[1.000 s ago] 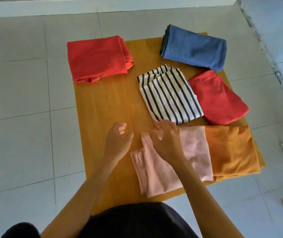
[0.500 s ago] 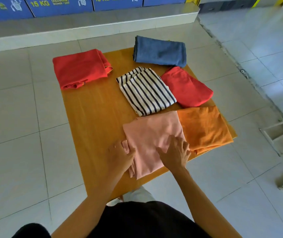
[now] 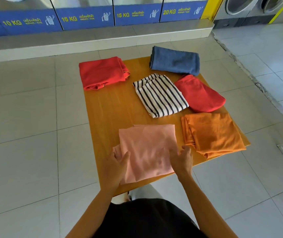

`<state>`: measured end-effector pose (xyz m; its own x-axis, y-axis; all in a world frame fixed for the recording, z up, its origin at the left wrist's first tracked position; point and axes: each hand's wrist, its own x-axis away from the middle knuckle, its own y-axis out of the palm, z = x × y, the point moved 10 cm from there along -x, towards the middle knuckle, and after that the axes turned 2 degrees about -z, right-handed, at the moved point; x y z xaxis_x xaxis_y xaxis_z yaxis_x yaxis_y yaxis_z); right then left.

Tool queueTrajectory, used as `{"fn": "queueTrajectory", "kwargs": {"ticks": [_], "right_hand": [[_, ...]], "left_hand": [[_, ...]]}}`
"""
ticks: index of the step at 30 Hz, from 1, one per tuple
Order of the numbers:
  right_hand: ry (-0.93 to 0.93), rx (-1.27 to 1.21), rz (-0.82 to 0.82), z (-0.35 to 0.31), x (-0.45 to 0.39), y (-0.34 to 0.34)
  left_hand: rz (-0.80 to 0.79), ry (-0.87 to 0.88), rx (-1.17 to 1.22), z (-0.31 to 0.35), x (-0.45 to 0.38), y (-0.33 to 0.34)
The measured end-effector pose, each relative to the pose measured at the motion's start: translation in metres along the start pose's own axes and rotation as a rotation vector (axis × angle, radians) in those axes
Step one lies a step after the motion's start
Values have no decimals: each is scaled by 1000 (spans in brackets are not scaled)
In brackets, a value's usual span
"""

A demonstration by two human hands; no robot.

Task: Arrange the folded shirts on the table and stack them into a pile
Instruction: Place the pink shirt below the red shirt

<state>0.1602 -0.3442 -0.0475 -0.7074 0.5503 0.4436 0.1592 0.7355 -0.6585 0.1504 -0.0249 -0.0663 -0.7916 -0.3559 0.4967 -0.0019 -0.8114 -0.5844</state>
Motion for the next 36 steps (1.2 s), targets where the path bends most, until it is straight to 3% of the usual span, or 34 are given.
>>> {"fn": "queueTrajectory", "kwargs": {"ticks": [2,7,14,17,20,28,32,36], "right_hand": [[48,12,-105,-2,-2,15],[14,85,-328,-26,-4,48],[-88,56,-381,-59,-18,59],[-63,-21,-420,-80,-20,68],[-97,-136,-478,-121,-23,79],[-220,-248,-671,-275,-54,130],[-293,-163,-651,-323,-91,163],[-278,57,-596,-311,-131,199]], "left_hand": [[-40,21,0,5,2,5],[32,-15,47,19,-8,-6],[-250,-262,199,18,-27,13],[-138,-367,385,6,-38,-4],[-138,-297,571,11,-61,-19],[16,-119,750,60,-133,-106],[80,-141,571,76,-184,-124],[161,-234,238,73,-227,-116]]}}
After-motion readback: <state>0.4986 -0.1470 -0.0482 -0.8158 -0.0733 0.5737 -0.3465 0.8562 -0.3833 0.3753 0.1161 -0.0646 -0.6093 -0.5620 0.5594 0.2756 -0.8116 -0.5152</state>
